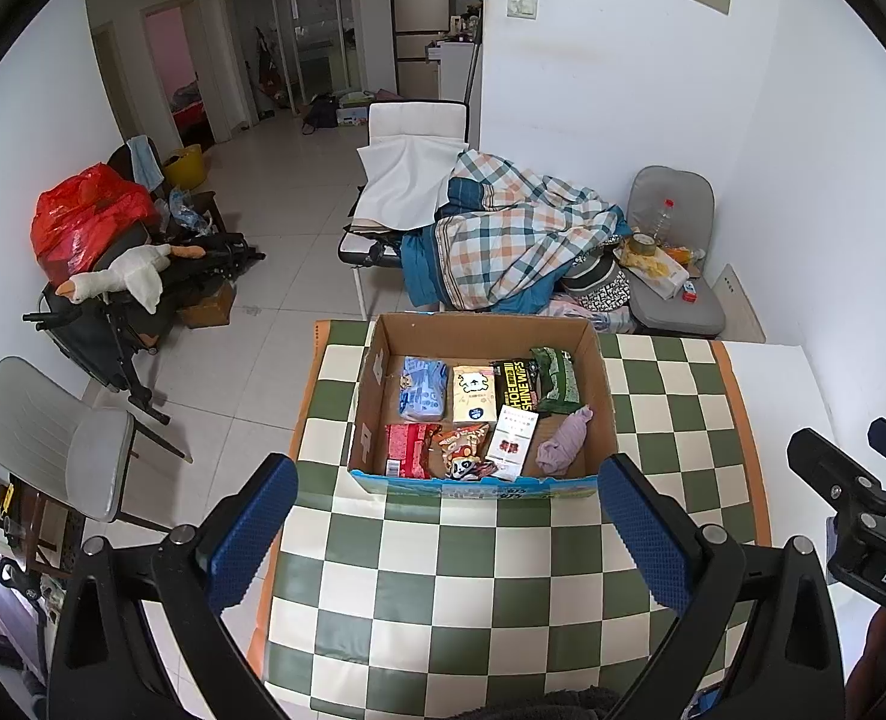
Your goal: Organize soft objects
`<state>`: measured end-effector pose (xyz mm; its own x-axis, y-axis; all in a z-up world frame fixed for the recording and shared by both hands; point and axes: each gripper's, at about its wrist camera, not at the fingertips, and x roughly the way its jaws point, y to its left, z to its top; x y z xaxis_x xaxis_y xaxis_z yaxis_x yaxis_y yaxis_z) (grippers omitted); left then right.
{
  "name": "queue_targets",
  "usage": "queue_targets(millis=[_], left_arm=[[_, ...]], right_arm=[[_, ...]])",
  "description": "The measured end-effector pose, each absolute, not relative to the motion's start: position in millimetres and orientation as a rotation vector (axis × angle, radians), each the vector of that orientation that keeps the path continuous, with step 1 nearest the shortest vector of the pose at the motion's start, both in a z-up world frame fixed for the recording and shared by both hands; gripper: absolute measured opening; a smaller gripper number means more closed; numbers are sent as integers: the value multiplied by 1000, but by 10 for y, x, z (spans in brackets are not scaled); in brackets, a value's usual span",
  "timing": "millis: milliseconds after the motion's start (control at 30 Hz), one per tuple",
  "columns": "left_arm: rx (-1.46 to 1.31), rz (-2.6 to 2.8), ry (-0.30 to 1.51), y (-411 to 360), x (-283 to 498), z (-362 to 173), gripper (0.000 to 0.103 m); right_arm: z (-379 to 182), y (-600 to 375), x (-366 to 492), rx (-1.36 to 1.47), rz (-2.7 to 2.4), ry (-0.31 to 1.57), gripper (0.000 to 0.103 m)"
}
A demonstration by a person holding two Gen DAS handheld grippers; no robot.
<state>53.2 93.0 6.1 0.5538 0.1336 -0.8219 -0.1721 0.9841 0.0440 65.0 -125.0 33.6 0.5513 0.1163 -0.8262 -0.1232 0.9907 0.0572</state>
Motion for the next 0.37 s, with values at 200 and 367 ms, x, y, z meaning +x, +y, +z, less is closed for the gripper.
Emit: queue_targets(millis=[200, 367], left_arm=[[-41, 182, 965, 922, 526, 63, 103], [-33, 184, 964, 925, 542, 80, 103]], right_arm=[[331, -1263, 649, -7, 140, 977, 103], [332, -1264, 649, -7, 140, 975, 103]])
